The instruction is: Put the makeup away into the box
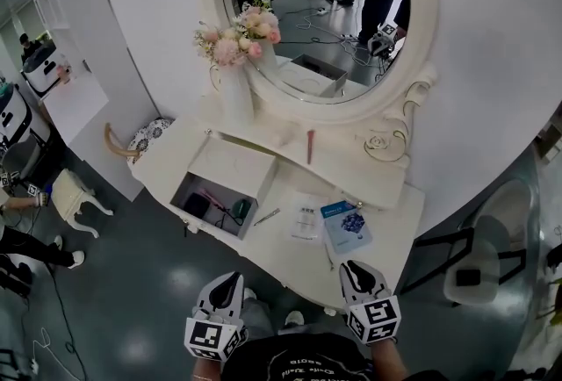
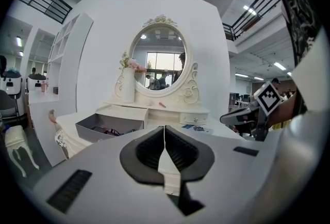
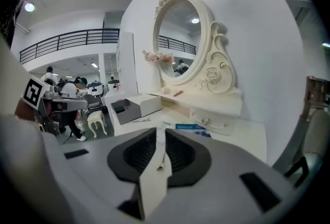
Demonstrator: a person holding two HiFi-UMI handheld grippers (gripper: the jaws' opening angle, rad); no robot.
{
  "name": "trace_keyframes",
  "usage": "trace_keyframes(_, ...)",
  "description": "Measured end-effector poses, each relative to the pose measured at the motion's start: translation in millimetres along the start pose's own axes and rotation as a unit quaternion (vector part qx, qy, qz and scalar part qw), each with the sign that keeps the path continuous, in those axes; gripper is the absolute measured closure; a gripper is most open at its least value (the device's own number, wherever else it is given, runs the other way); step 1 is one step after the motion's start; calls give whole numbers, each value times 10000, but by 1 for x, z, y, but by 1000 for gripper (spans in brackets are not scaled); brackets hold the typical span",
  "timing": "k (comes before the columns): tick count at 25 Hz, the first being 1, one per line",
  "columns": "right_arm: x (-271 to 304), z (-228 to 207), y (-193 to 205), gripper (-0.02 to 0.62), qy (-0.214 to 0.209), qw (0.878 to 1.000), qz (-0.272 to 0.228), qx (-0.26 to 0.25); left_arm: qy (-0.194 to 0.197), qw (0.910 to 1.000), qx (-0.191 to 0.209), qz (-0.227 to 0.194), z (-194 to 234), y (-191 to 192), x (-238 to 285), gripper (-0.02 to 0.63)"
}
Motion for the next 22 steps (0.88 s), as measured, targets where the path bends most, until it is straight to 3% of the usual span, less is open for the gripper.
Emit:
trace_keyframes(2, 6, 4, 3, 489, -116, 9999, 121, 10, -19, 10000, 30, 12, 3, -1, 0, 588)
trace_keyframes(3, 8, 5, 4, 483, -140, 9998, 163, 1, -22, 10000, 40, 33, 5, -1, 0, 588)
trace_keyframes(22, 56, 8, 30, 482, 148, 9906, 1341, -231, 219, 9996, 96, 130, 61, -13, 42, 588)
Point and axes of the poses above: the fingertips, and each gripper's own axes: x forward along the fingers, z to its left, y out of its underside, the point moved 4 cm from there along -x, backward along the fingers, and after that the axes turned 4 degrees about y, right-handed, at the moved point
